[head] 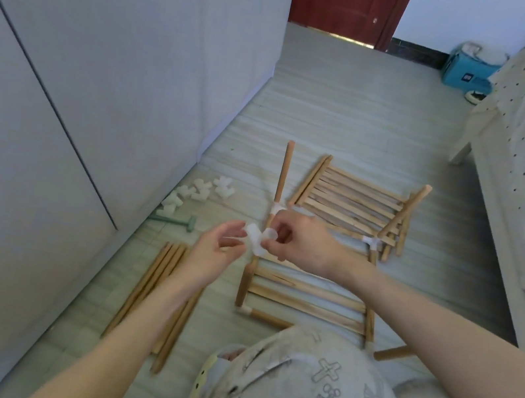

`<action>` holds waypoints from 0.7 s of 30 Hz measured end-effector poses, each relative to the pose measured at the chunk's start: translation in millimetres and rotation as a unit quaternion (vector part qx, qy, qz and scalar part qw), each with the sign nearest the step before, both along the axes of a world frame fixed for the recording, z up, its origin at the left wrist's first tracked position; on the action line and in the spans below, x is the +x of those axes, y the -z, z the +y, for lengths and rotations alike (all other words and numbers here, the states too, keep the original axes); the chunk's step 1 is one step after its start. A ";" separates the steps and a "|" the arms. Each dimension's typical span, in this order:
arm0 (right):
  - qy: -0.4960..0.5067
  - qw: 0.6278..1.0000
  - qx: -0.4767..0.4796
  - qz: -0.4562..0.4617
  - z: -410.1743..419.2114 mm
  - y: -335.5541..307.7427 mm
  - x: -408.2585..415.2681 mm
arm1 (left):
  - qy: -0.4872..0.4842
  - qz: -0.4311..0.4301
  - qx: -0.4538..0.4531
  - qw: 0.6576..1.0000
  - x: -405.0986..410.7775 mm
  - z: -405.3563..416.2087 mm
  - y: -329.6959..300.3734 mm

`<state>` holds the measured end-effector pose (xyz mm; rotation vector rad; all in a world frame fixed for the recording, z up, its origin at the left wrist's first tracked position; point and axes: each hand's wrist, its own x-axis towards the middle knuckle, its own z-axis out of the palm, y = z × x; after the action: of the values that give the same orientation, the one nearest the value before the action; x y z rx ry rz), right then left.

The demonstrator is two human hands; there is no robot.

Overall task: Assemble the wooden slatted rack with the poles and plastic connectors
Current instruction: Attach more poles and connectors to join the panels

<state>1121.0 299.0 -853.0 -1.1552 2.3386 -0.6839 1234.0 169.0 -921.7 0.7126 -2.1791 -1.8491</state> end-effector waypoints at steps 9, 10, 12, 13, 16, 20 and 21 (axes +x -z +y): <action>0.010 0.997 0.061 -0.055 -4.5 27.9 -0.9 | 0.073 -0.013 -0.020 0.997 6.8 8.7 45.3; 0.009 0.996 0.063 -0.055 -5.4 28.5 -1.0 | 0.084 -0.016 -0.022 0.996 8.9 8.3 47.0; 0.006 0.996 0.067 -0.051 -6.0 28.3 -1.9 | 0.109 -0.019 -0.016 0.994 12.2 9.8 52.8; 0.003 0.996 0.071 -0.045 -5.9 27.5 -2.2 | 0.113 -0.018 -0.008 0.993 12.6 11.4 55.7; -0.014 0.996 0.084 -0.029 -4.0 26.0 -2.8 | 0.079 -0.005 0.003 0.997 9.5 16.4 58.4; -0.026 0.996 0.072 -0.035 -1.0 28.3 0.4 | 0.051 0.003 -0.023 0.998 5.6 20.9 58.3; -0.031 0.997 0.070 -0.032 -1.4 28.1 1.8 | 0.047 0.004 -0.027 0.999 5.6 21.6 58.3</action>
<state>1122.8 297.6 -881.0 -1.1225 2.2481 -0.5184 1239.6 190.6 -980.0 0.5997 -2.2840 -1.8266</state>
